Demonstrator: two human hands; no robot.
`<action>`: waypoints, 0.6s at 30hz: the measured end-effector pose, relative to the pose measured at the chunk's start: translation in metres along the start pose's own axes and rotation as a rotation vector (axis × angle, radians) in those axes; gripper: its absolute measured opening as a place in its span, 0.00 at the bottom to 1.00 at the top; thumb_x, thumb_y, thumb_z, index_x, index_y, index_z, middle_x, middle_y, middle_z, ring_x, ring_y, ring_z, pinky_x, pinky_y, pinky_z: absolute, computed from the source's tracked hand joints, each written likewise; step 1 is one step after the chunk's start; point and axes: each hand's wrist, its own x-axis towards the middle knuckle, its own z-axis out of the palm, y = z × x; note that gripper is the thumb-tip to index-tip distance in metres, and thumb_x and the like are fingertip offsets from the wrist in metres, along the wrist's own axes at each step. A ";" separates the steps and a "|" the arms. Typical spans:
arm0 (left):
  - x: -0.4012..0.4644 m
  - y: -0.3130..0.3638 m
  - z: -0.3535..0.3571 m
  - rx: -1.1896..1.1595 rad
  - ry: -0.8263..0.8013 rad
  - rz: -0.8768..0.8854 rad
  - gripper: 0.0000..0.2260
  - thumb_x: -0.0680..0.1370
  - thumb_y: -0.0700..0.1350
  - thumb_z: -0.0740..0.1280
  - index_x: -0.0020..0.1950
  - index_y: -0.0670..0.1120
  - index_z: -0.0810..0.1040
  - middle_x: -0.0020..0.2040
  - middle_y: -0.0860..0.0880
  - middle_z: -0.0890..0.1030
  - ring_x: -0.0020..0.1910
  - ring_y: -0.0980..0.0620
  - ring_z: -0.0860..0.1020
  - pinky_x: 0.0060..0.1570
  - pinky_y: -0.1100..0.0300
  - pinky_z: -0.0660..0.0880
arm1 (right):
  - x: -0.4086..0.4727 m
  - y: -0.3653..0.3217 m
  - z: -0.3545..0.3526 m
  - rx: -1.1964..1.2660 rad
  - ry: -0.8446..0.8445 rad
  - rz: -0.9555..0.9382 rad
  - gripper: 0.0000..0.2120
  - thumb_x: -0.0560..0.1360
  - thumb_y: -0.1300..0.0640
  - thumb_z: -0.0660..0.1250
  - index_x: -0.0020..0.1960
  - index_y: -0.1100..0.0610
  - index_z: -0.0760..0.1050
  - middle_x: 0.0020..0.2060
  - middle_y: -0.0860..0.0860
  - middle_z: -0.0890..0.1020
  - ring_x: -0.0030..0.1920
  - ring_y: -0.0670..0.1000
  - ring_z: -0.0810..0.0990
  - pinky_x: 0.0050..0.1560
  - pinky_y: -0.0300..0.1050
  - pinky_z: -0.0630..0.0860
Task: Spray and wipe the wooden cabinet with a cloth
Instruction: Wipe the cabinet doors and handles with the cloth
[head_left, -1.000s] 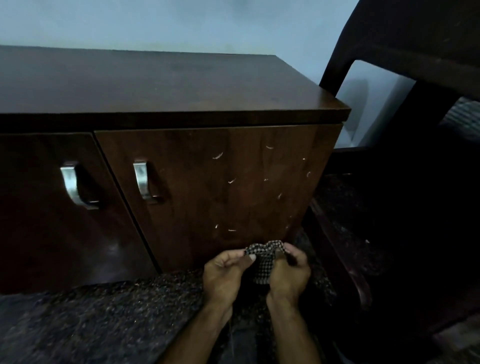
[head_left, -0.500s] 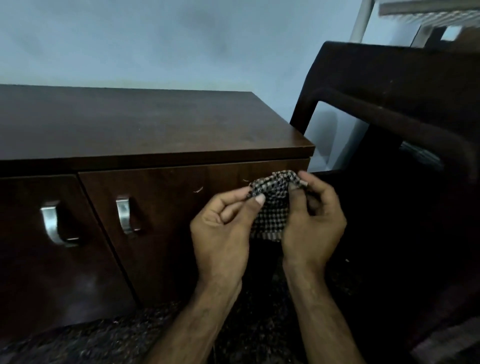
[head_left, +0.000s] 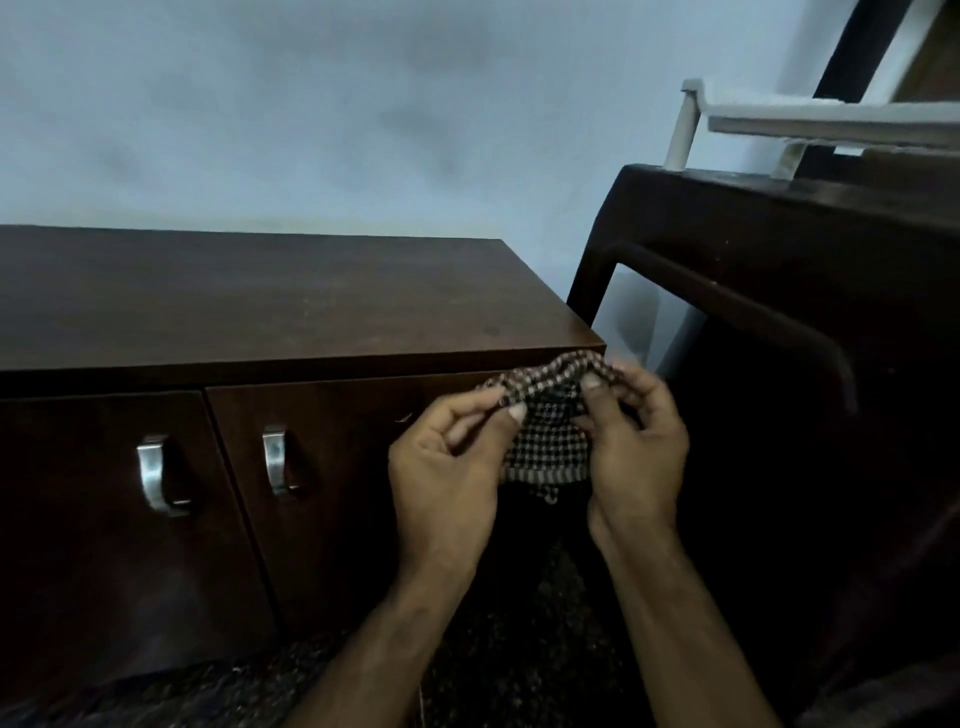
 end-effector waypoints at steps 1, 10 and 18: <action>-0.003 -0.002 -0.004 0.042 -0.015 -0.004 0.08 0.74 0.36 0.75 0.48 0.47 0.85 0.46 0.49 0.88 0.49 0.53 0.86 0.51 0.61 0.81 | -0.003 0.007 -0.006 -0.012 -0.007 0.031 0.08 0.77 0.65 0.71 0.53 0.54 0.80 0.46 0.49 0.84 0.45 0.46 0.83 0.43 0.40 0.80; -0.007 0.011 -0.017 -0.041 0.084 -0.099 0.07 0.75 0.37 0.74 0.52 0.44 0.85 0.47 0.45 0.88 0.51 0.45 0.86 0.55 0.51 0.81 | -0.020 0.007 0.015 -0.084 0.049 -0.039 0.11 0.75 0.62 0.74 0.46 0.46 0.81 0.44 0.54 0.82 0.42 0.50 0.83 0.42 0.44 0.82; -0.013 0.007 -0.042 0.001 0.117 -0.155 0.08 0.75 0.36 0.74 0.52 0.44 0.85 0.48 0.46 0.88 0.52 0.47 0.86 0.57 0.51 0.81 | -0.053 0.034 0.018 -0.166 0.058 -0.032 0.14 0.75 0.60 0.74 0.45 0.39 0.81 0.43 0.54 0.82 0.46 0.62 0.83 0.50 0.65 0.81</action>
